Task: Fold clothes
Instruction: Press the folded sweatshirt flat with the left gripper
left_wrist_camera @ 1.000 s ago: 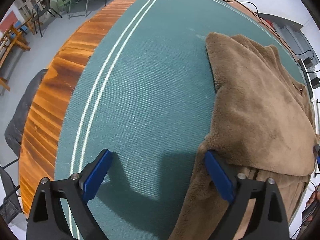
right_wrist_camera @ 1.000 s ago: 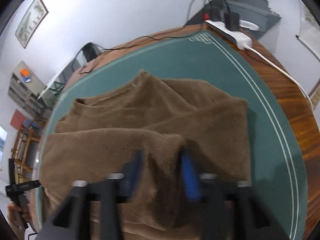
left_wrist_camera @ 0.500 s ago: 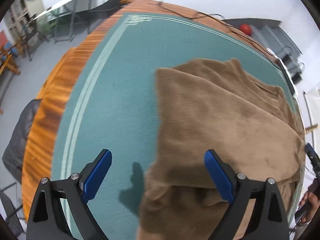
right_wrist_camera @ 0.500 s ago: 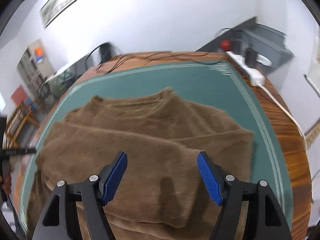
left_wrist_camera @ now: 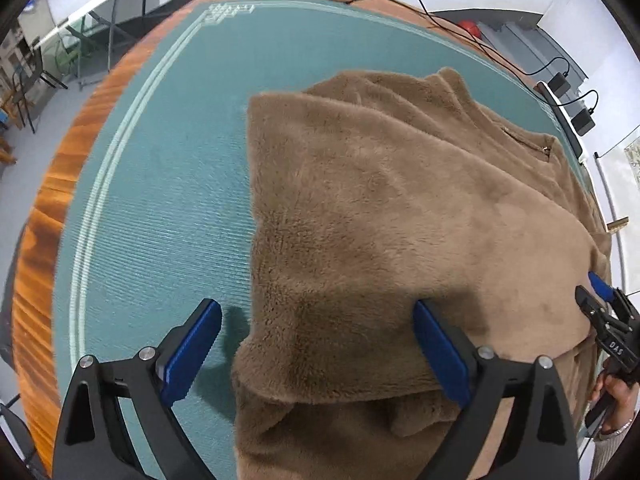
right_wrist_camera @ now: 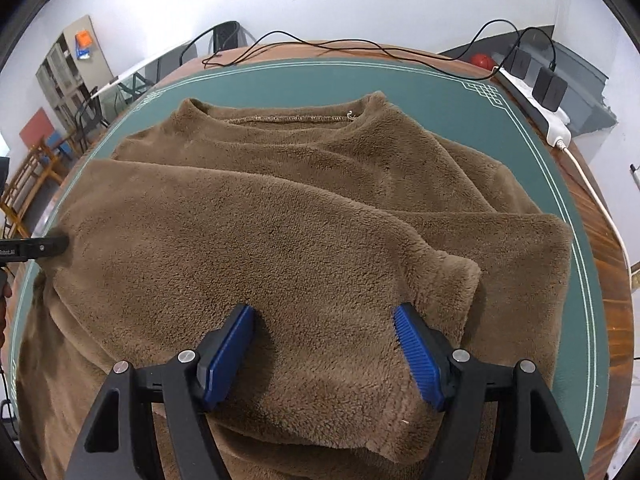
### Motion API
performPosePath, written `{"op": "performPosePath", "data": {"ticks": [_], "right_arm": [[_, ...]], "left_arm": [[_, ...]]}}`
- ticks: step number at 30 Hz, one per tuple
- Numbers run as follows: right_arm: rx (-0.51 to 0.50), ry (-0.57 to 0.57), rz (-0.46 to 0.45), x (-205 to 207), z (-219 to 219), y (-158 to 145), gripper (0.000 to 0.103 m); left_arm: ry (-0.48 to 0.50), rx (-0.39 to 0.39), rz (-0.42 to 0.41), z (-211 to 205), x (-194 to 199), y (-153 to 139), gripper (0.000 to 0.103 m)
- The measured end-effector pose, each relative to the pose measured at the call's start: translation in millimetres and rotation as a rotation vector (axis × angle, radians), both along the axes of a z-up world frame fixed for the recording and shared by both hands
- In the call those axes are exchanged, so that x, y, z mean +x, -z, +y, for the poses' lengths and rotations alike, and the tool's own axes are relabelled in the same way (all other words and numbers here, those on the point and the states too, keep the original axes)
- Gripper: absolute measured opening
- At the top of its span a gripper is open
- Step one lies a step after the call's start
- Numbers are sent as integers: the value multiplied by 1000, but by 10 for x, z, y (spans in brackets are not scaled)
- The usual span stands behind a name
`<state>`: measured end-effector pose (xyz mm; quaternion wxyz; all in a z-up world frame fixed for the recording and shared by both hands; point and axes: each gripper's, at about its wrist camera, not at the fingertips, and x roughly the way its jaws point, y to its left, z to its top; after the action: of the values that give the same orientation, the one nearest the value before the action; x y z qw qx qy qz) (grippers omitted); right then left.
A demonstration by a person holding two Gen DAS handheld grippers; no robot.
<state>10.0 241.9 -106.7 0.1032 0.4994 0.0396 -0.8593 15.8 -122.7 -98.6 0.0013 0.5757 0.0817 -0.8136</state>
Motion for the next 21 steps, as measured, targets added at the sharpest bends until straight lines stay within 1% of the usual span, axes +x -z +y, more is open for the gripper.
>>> {"op": "performPosePath", "data": {"ticks": [2,4,5,6,9,11,13,15,17,21], "right_arm": [[-19,21,35,90,-2,-138,75],[-53,30,68,203,-19,-271,75],[-56,26,65,238,-49,-271,75],[-54,17,55,260,-84,-249,75],[-40,-7,22,320,-182,-161,75],[-19,-10,-1,332,-214,-65,75],[-7,-9,-9,342,-222,-1,75],[-1,-9,-11,328,-228,42,76],[8,-11,-11,305,-244,78,79],[12,7,-9,372,-274,-11,79]], "left_arm": [[18,-7,44,42,66,-161,98],[59,-5,88,133,131,-295,98],[88,-10,96,198,149,-322,98],[120,-14,95,272,155,-320,98],[177,-34,55,436,155,-143,98],[192,-54,30,502,165,-9,98],[206,-68,28,525,164,51,98],[215,-73,29,527,147,78,101],[214,-66,22,515,126,86,101],[216,-53,19,499,151,25,101]]}}
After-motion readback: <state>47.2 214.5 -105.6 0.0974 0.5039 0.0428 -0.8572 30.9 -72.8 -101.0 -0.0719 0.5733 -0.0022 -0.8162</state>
